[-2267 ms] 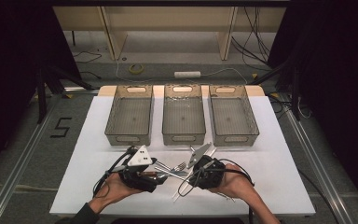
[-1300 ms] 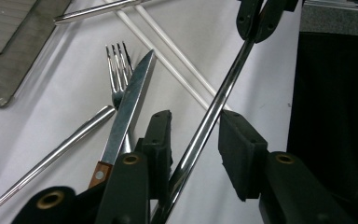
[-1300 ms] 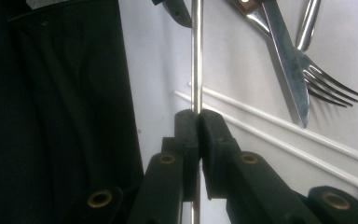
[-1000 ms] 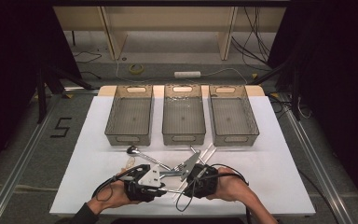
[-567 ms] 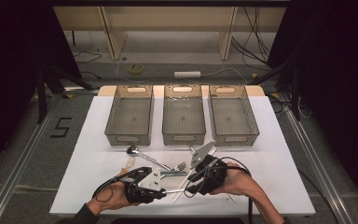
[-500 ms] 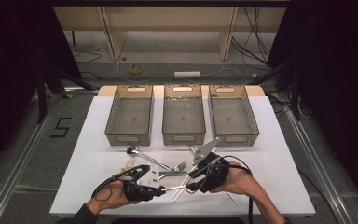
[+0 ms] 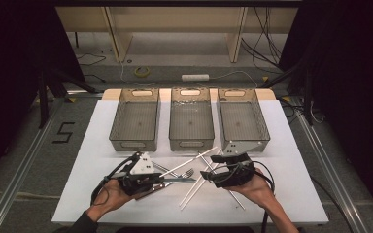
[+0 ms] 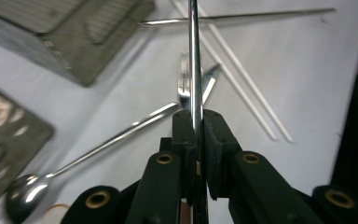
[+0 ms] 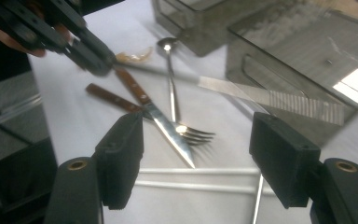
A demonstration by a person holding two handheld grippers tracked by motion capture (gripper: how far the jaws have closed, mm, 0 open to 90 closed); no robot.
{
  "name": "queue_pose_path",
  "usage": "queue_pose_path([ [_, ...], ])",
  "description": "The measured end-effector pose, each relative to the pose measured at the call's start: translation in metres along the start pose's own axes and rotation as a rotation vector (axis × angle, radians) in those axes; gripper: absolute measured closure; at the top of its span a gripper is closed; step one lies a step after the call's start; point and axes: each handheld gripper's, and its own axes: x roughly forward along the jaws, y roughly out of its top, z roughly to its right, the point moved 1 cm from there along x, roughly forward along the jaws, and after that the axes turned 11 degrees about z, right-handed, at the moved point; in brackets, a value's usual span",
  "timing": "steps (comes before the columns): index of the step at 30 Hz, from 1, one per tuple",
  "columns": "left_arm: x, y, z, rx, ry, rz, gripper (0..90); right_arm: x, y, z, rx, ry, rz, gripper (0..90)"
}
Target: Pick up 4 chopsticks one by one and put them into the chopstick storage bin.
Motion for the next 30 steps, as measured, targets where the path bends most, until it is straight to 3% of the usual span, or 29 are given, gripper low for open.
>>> queue_pose_path([
  [5,-0.007,0.001,-0.015,-0.061,0.08,0.037,83.8,-0.004,-0.017,0.008,0.064,-0.059,0.022,35.0],
  [16,-0.018,0.003,-0.057,-0.174,0.241,0.077,83.8,-0.015,-0.035,0.013,0.093,-0.121,0.015,32.6],
  [23,-0.021,0.004,-0.089,-0.256,0.332,0.098,83.8,-0.021,-0.042,0.015,0.113,-0.131,0.023,30.5],
  [30,-0.02,0.003,-0.114,-0.305,0.387,0.099,83.8,-0.02,-0.046,0.011,0.11,-0.122,0.015,29.9],
])
